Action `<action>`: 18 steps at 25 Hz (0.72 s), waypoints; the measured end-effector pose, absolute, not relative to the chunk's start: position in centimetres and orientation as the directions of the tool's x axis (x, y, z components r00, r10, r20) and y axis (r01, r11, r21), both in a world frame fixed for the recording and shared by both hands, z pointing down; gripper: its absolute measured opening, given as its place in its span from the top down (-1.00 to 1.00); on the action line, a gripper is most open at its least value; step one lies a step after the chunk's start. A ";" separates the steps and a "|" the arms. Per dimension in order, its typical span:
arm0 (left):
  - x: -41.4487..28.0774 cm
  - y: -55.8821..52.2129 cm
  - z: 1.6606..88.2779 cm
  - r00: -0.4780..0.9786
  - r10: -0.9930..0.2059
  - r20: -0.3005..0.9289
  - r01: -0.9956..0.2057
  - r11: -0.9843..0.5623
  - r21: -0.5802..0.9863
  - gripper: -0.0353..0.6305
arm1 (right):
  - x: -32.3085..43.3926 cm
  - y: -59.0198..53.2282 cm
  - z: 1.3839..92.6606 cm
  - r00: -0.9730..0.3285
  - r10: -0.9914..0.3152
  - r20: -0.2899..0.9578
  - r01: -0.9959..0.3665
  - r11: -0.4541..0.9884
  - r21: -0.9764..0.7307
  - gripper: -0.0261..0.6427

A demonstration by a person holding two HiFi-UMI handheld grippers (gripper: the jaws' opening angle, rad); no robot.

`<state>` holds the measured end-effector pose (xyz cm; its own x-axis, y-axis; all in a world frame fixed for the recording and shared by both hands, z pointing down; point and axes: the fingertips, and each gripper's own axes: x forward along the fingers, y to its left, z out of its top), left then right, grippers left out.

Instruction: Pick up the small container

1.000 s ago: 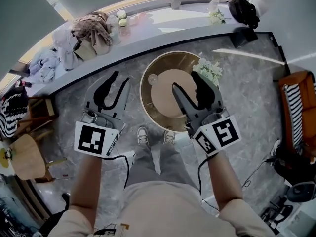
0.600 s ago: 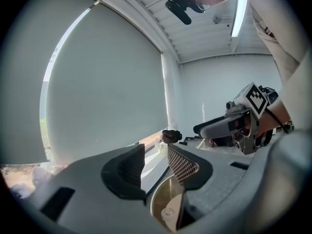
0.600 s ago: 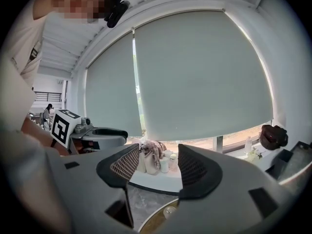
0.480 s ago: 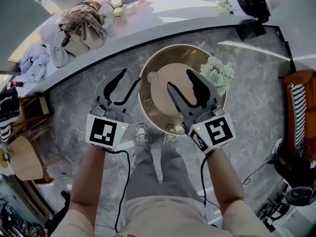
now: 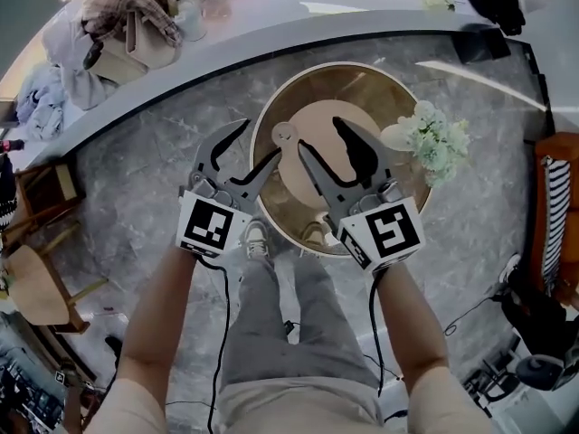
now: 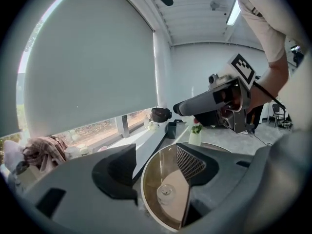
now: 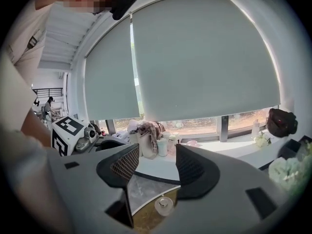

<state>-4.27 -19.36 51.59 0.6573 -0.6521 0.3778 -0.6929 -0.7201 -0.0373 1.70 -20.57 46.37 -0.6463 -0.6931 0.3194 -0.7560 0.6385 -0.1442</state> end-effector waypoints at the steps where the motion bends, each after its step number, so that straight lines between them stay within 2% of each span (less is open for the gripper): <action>1: -4.0 -19.5 53.0 0.662 -0.644 0.384 -0.688 -0.725 -0.031 0.17 | 1.5 -20.8 47.5 -0.647 -0.689 0.325 -0.754 0.640 -0.144 0.23; 18: -0.4 -20.0 72.8 0.727 -0.506 0.464 -0.565 -0.825 -0.014 0.06 | 0.7 -21.5 63.1 -0.670 -0.628 0.396 -0.720 0.679 -0.142 0.24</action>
